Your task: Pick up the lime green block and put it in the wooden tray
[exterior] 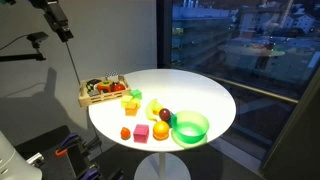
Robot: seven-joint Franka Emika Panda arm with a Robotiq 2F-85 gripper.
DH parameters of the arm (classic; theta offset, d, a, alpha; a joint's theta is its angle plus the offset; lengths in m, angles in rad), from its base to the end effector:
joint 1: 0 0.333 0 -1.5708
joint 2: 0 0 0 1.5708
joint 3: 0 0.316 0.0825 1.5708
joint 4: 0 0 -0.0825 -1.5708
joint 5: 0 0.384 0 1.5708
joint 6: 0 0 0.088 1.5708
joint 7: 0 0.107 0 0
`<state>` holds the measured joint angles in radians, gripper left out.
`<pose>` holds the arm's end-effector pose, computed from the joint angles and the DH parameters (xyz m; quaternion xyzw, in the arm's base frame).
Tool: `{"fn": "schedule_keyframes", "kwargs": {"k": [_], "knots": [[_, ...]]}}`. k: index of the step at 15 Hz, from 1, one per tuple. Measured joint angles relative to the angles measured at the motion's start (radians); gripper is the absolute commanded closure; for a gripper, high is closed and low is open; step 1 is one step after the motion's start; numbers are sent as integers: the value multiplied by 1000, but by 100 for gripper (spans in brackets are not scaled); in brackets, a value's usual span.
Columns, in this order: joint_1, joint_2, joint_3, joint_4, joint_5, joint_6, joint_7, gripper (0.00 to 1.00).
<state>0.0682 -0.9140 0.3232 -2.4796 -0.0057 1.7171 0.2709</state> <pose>0.2664 0.1365 0.5681 0.9896 0.0077 0.0945 0.1080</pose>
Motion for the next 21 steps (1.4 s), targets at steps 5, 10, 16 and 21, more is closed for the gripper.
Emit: {"fn": "schedule_keyframes", "kwargs": {"k": [5, 10, 16, 21], "knots": [[0, -1, 0, 0, 0, 0, 0, 0], [1, 7, -6, 0, 0, 0, 0, 0], [1, 57, -49, 29, 1, 0, -2, 0], [2, 136, -98, 80, 2, -1, -41, 0]]}}
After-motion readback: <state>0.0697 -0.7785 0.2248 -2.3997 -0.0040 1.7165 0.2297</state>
